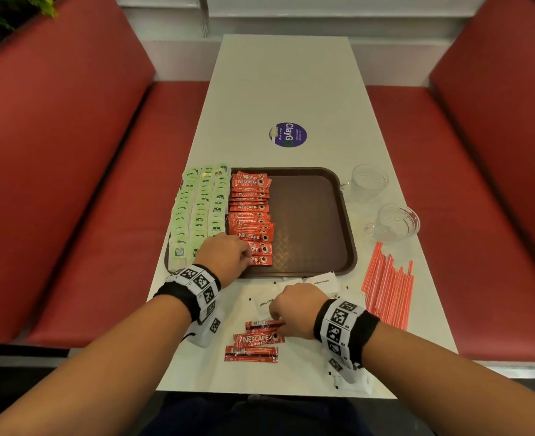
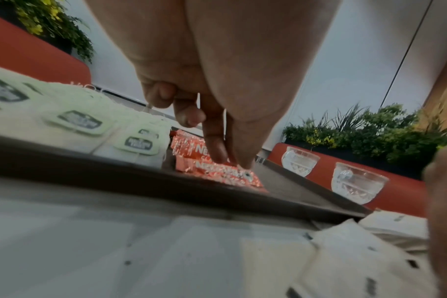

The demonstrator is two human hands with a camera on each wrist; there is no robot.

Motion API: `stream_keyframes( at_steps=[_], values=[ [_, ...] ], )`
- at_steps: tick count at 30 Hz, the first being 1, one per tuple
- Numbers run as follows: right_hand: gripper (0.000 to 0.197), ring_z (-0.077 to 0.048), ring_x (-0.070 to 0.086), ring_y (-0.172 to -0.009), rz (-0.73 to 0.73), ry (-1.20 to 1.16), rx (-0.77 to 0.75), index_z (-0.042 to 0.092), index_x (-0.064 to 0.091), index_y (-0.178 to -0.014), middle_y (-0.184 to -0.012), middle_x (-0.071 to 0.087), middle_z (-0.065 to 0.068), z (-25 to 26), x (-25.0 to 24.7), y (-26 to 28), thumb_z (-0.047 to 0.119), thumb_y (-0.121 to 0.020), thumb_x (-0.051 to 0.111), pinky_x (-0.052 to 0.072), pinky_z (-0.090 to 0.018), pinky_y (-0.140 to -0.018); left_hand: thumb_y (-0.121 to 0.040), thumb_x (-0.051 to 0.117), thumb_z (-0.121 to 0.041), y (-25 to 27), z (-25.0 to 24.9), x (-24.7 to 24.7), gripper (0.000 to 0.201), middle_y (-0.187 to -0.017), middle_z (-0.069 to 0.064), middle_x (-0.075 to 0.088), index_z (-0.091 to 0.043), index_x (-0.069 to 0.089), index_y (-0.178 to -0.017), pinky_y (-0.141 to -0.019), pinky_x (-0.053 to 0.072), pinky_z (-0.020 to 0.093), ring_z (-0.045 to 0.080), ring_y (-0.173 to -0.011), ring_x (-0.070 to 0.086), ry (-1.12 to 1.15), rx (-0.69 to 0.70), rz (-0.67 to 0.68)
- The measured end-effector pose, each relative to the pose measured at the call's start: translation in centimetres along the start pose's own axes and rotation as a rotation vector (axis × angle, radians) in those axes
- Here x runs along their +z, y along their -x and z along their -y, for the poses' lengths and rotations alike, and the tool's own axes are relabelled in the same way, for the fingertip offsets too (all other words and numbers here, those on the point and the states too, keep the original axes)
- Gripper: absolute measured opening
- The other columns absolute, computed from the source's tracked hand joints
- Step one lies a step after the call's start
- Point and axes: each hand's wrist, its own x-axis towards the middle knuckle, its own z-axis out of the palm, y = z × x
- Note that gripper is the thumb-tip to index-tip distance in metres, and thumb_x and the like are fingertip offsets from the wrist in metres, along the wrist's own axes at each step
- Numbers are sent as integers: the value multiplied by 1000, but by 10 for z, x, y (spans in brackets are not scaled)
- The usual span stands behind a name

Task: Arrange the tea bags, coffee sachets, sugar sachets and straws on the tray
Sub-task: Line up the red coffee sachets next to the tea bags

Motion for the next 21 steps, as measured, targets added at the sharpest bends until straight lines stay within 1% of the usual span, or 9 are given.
stream_keyframes(
  at_steps=[3, 6, 8, 10, 12, 14, 16, 19, 21],
  values=[
    [26, -27, 64, -87, 2, -10, 12, 19, 68, -107, -97, 69, -5, 1, 1, -1, 39, -90, 65, 53, -36, -74, -94, 57, -43, 19, -1, -2, 16, -95, -12, 64, -33, 69, -95, -85, 48, 35, 12, -91, 54, 75, 30, -15],
    [23, -27, 63, -85, -9, -19, 22, 18, 67, -104, -96, 67, -5, 3, 1, -1, 36, -90, 64, 52, -35, -72, -93, 57, -49, 44, -3, -4, 19, -90, -18, 63, -34, 69, -94, -83, 50, 34, 6, -87, 53, 144, 100, 28],
    [22, -27, 63, -84, -20, -17, 31, 17, 66, -102, -95, 67, -6, 4, 2, -1, 36, -91, 63, 51, -35, -72, -89, 59, -57, 62, -5, -4, 25, -91, -20, 63, -35, 69, -96, -82, 48, 29, 3, -89, 52, 176, 142, 104],
    [22, -28, 63, -84, -30, -28, 48, 16, 66, -100, -94, 67, -7, 6, 3, 0, 36, -91, 62, 52, -35, -71, -82, 63, -65, 78, -8, 1, 35, -95, -20, 62, -36, 68, -101, -81, 44, 26, 1, -91, 51, 151, 172, 205],
    [19, -27, 64, -84, -34, -43, 71, 16, 66, -98, -94, 67, -6, 7, 4, 1, 32, -90, 63, 53, -36, -72, -79, 66, -66, 89, -12, 9, 40, -99, -17, 62, -36, 67, -106, -82, 43, 26, 4, -93, 52, 86, 188, 298],
    [16, -28, 64, -86, -25, -58, 92, 15, 67, -98, -95, 68, -7, 10, 4, 2, 28, -90, 64, 55, -36, -75, -83, 65, -60, 94, -17, 19, 42, -107, -11, 64, -33, 66, -115, -86, 44, 30, 11, -100, 54, 5, 181, 352],
    [15, -29, 64, -86, -23, -63, 106, 13, 68, -99, -95, 69, -8, 13, 5, 2, 25, -90, 62, 56, -37, -76, -88, 64, -54, 96, -19, 24, 42, -113, -6, 65, -29, 64, -121, -89, 44, 32, 16, -105, 55, -21, 144, 358],
    [16, -29, 63, -86, -44, -41, 105, 13, 68, -99, -95, 68, -8, 14, 5, 3, 21, -93, 56, 53, -35, -73, -88, 65, -52, 96, -20, 25, 40, -111, -5, 66, -28, 65, -120, -84, 43, 30, 17, -104, 56, 1, 89, 358],
    [19, -28, 62, -87, -59, -47, 90, 13, 66, -100, -96, 67, -8, 14, 1, 8, 26, -95, 54, 51, -34, -72, -87, 67, -51, 99, -19, 24, 38, -108, -5, 67, -27, 67, -116, -79, 41, 28, 16, -101, 57, 19, 46, 351]
  ],
)
